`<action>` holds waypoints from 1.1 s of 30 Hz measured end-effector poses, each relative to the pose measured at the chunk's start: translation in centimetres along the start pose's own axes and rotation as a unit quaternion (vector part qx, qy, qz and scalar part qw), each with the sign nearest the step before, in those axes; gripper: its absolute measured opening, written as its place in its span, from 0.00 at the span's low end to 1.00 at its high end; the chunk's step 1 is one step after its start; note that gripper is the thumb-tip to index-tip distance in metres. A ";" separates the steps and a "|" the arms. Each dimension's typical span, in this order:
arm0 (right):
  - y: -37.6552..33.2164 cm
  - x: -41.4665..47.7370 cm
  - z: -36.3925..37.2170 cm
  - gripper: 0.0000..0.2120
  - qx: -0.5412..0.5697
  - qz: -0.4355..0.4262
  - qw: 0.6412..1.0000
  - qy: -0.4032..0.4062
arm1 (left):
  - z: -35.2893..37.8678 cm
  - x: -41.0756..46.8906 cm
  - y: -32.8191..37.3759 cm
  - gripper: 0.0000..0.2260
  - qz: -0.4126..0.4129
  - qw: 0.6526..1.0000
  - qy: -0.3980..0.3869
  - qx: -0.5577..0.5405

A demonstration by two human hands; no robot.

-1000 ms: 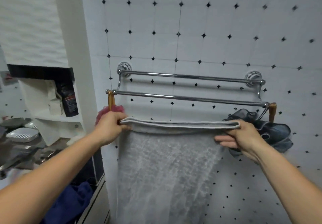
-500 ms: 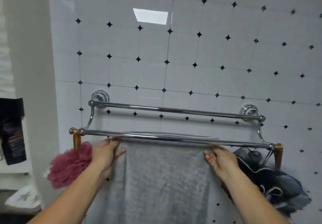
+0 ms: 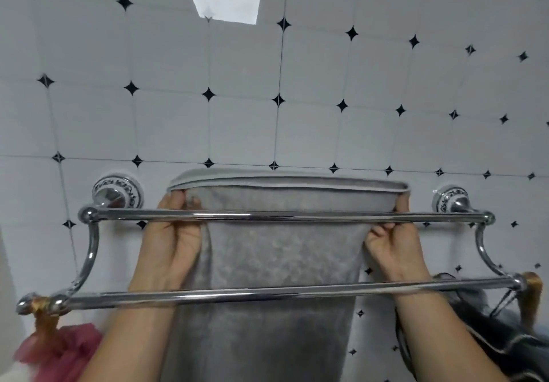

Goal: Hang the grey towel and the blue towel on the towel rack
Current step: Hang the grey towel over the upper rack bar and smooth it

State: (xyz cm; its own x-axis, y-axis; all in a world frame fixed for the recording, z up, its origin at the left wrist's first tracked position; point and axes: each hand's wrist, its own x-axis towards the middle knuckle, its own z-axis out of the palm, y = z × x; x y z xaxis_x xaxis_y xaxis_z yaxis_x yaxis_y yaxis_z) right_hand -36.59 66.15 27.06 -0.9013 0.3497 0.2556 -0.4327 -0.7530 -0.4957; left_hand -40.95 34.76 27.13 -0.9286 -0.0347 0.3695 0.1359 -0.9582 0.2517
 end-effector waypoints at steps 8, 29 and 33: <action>0.6 -0.8 -2.4 0.10 0.117 -0.045 0.975 -0.182 | -0.9 -2.4 1.0 0.09 0.072 0.987 -0.137 -0.052; 2.5 -2.7 -2.7 0.11 -0.141 -0.180 0.973 0.013 | -2.5 -2.7 -1.0 0.06 0.264 0.914 0.089 0.296; 2.5 -3.3 -3.1 0.13 -0.193 -0.162 0.967 0.029 | -2.9 -3.1 -1.0 0.11 0.241 0.914 0.064 0.320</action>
State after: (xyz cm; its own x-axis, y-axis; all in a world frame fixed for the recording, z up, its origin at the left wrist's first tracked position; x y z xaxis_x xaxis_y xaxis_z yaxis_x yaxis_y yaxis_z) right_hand -34.77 64.83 22.41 -0.7125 0.5710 0.4078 -0.6568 -0.3382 -0.6740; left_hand -39.21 34.97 23.13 -0.7343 -0.4821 0.4779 0.6764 -0.4613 0.5742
